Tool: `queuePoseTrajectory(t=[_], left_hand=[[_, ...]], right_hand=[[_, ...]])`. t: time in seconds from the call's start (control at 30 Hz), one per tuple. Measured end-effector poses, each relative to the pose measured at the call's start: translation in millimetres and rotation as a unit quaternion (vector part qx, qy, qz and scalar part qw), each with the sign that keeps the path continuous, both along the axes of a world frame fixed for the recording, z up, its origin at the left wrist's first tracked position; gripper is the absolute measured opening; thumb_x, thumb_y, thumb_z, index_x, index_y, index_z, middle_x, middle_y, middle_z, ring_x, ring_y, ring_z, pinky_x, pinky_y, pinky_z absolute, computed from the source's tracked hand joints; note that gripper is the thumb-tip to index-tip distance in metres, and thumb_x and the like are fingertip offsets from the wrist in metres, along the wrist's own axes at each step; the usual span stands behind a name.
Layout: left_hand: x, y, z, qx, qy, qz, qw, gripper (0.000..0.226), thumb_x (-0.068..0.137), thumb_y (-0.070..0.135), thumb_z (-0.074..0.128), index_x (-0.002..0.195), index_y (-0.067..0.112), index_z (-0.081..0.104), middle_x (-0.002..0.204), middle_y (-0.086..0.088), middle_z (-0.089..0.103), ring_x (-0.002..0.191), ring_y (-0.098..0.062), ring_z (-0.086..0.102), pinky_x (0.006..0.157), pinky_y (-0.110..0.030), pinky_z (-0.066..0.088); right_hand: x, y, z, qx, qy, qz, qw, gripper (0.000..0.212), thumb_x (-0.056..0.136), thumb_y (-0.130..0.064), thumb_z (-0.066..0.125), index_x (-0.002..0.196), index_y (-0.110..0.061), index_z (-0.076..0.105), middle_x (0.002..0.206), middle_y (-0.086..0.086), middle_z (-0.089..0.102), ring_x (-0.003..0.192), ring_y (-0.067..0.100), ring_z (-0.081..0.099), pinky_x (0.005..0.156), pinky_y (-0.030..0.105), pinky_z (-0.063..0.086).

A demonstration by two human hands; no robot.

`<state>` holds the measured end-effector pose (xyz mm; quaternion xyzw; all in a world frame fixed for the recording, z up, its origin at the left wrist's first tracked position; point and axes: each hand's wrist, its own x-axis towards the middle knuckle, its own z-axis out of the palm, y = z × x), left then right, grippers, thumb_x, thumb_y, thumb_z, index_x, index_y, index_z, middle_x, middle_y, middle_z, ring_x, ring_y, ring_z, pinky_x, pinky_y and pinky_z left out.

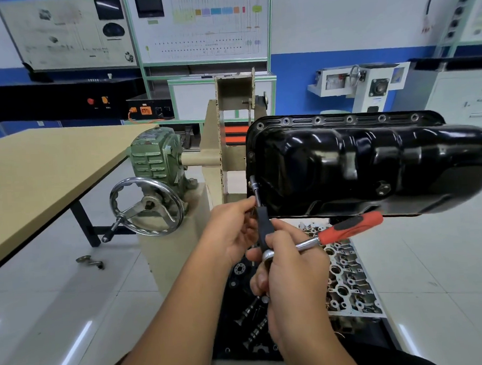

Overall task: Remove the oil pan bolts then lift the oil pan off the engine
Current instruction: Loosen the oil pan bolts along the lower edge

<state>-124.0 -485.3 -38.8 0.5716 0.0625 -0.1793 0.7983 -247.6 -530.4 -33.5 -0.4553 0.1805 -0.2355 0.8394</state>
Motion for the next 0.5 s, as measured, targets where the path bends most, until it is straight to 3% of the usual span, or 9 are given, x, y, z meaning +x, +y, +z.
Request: queuePoseTrajectory(t=[0.17, 0.27, 0.37, 0.5], left_hand=[[-5, 1, 2, -0.024, 0.037, -0.026, 0.999, 0.029, 0.099, 0.033, 0.064, 0.085, 0.009, 0.073, 0.062, -0.004, 0.059, 0.047, -0.015, 0.053, 0.044, -0.024, 0.046], [-6, 0, 4, -0.014, 0.026, -0.021, 0.999, 0.031, 0.099, 0.035, 0.065, 0.083, 0.009, 0.072, 0.059, -0.002, 0.058, 0.048, -0.013, 0.047, 0.047, -0.026, 0.039], [-7, 0, 5, 0.003, 0.021, -0.016, 1.000, 0.032, 0.097, 0.035, 0.067, 0.080, 0.009, 0.072, 0.054, -0.001, 0.053, 0.040, -0.010, 0.041, 0.039, -0.021, 0.034], [-7, -3, 5, 0.022, 0.003, 0.003, 1.000, 0.031, 0.098, 0.034, 0.068, 0.081, 0.009, 0.071, 0.052, -0.001, 0.054, 0.043, -0.013, 0.038, 0.041, -0.021, 0.031]], right_hand=[[-2, 12, -2, -0.006, 0.007, -0.015, 1.000, 0.034, 0.090, -0.001, 0.055, 0.098, -0.025, 0.078, 0.058, 0.010, 0.059, 0.036, 0.019, 0.035, 0.040, 0.028, 0.037], [-3, 15, -4, -0.008, 0.006, -0.014, 1.000, 0.032, 0.089, -0.005, 0.057, 0.100, -0.027, 0.077, 0.059, 0.014, 0.060, 0.035, 0.020, 0.036, 0.039, 0.027, 0.036], [-5, 17, -2, -0.014, -0.005, -0.001, 1.000, 0.031, 0.075, -0.020, 0.060, 0.092, -0.039, 0.077, 0.057, 0.014, 0.061, 0.033, 0.019, 0.037, 0.039, 0.027, 0.037], [-7, 15, 0, -0.003, -0.005, 0.006, 1.000, 0.035, 0.069, -0.020, 0.057, 0.089, -0.043, 0.076, 0.060, 0.016, 0.062, 0.034, 0.020, 0.038, 0.039, 0.028, 0.038]])
